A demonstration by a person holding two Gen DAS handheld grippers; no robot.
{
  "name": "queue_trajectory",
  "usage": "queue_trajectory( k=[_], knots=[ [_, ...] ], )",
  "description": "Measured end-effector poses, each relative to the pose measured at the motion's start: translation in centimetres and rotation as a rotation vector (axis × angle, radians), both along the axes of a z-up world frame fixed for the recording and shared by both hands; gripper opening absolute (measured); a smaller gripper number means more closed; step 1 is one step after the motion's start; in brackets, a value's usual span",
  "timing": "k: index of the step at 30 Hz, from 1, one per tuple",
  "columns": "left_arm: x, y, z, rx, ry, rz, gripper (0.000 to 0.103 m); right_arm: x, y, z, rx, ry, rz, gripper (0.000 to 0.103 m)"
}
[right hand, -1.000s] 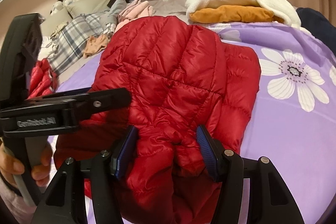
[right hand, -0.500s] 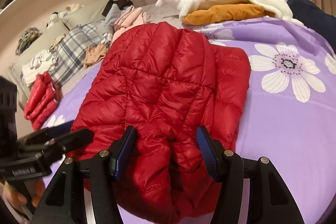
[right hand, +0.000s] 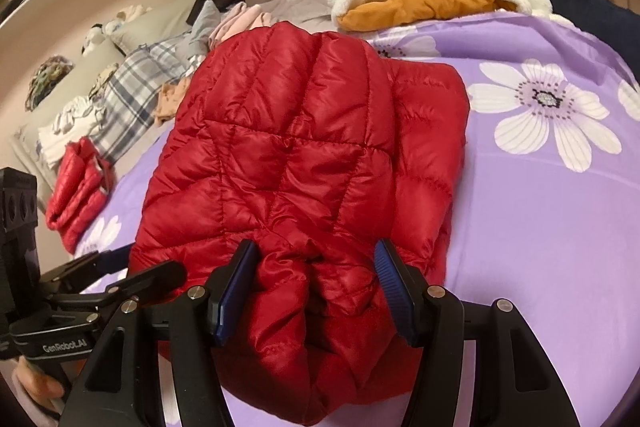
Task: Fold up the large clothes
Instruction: 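Open both grippers and pull them back from the folded jacket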
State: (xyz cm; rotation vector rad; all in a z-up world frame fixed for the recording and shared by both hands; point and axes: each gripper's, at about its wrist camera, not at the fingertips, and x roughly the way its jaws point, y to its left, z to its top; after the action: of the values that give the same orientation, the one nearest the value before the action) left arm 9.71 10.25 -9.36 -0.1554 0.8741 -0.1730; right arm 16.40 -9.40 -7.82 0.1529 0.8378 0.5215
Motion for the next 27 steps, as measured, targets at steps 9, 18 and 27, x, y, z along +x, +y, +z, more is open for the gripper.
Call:
queue_trajectory(
  k=[9, 18, 27],
  knots=[
    [-1.3, 0.3, 0.8, 0.004, 0.007, 0.018, 0.078, -1.0, -1.1, 0.4, 0.030, 0.019, 0.000, 0.060],
    [-3.5, 0.5, 3.2, 0.052, -0.012, 0.066, 0.080, -3.6, -1.9, 2.6, -0.001, -0.037, 0.003, 0.060],
    [-6.8, -0.1, 7.0, 0.107, -0.082, 0.096, 0.096, -6.6, -2.5, 6.0, -0.072, -0.107, -0.025, 0.079]
  ],
)
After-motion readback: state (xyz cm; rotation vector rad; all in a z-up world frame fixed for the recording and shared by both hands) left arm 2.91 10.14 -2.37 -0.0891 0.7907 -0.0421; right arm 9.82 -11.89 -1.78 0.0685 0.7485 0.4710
